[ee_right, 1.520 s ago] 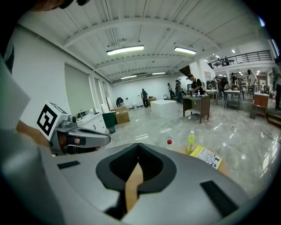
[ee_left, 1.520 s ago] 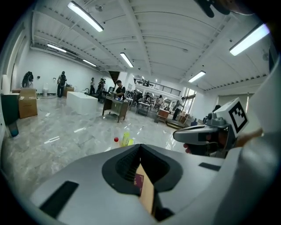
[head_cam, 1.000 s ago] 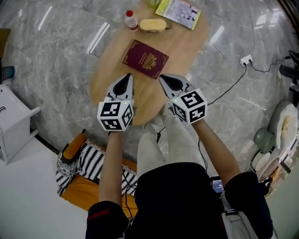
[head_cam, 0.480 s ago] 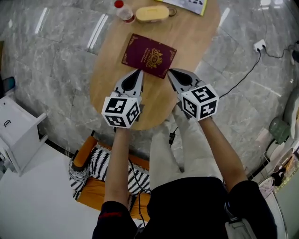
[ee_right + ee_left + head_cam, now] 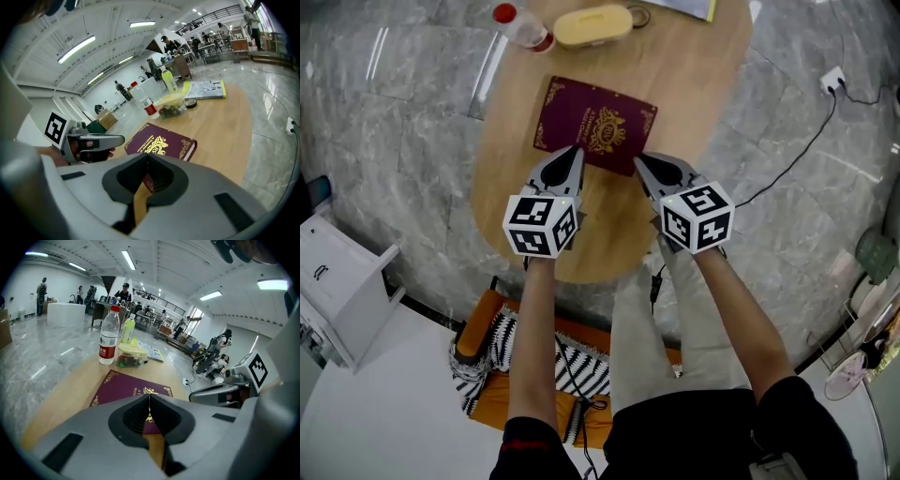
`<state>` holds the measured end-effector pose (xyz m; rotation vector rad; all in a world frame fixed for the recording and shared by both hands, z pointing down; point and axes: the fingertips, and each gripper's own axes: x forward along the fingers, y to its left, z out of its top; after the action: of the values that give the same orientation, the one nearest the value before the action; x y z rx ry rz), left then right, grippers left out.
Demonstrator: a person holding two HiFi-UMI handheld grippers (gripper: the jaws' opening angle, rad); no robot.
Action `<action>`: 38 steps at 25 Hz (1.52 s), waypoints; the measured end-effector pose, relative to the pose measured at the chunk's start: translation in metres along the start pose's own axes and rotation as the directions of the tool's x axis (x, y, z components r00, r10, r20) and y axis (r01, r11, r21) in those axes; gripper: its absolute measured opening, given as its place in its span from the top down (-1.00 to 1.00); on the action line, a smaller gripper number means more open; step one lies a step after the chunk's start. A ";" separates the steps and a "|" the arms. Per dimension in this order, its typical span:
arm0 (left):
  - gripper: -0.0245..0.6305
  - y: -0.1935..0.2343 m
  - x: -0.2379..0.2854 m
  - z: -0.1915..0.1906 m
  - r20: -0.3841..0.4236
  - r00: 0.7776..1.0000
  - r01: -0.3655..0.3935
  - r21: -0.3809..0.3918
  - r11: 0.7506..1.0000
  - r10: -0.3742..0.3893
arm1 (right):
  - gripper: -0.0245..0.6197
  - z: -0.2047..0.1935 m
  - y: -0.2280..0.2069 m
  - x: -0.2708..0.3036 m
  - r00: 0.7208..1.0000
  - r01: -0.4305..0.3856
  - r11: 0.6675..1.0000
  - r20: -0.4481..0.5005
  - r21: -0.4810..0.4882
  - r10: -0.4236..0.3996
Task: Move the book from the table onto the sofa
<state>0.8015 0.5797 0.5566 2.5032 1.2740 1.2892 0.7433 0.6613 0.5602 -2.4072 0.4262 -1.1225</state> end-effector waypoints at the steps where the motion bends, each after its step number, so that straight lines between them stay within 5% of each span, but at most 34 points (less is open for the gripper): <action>1: 0.88 0.004 0.005 -0.002 -0.013 1.000 0.004 -0.001 1.000 -0.004 | 0.88 -0.003 -0.003 0.003 1.000 0.002 1.000 -0.004 0.013 -0.002; 7: 0.80 0.035 0.023 0.002 -0.064 0.998 -0.004 0.007 1.000 0.005 | 0.87 -0.008 -0.020 0.019 0.999 0.020 0.997 -0.027 0.081 -0.018; 11: 0.39 0.057 0.035 0.010 -0.093 0.996 -0.009 -0.021 1.000 0.007 | 0.58 -0.009 -0.034 0.029 0.999 0.036 0.989 -0.039 0.146 -0.031; 18: -0.23 0.089 0.053 0.012 -0.143 0.986 -0.072 0.055 0.996 0.080 | 0.07 -0.015 -0.053 0.044 0.997 0.071 0.963 -0.054 0.261 -0.059; 33: -0.37 0.092 0.081 -0.015 -0.243 0.967 0.037 -0.179 0.983 -0.081 | -0.09 -0.032 -0.060 0.074 0.994 0.081 0.922 -0.104 0.379 -0.045; 38: -0.37 0.091 0.082 -0.015 -0.235 0.968 0.040 -0.177 0.983 -0.082 | -0.09 -0.032 -0.061 0.075 0.991 0.101 0.922 -0.116 0.374 -0.061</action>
<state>0.8759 0.5713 0.6550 2.2276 1.2120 1.6532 0.7702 0.6706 0.6578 -2.0494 0.1230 -1.2401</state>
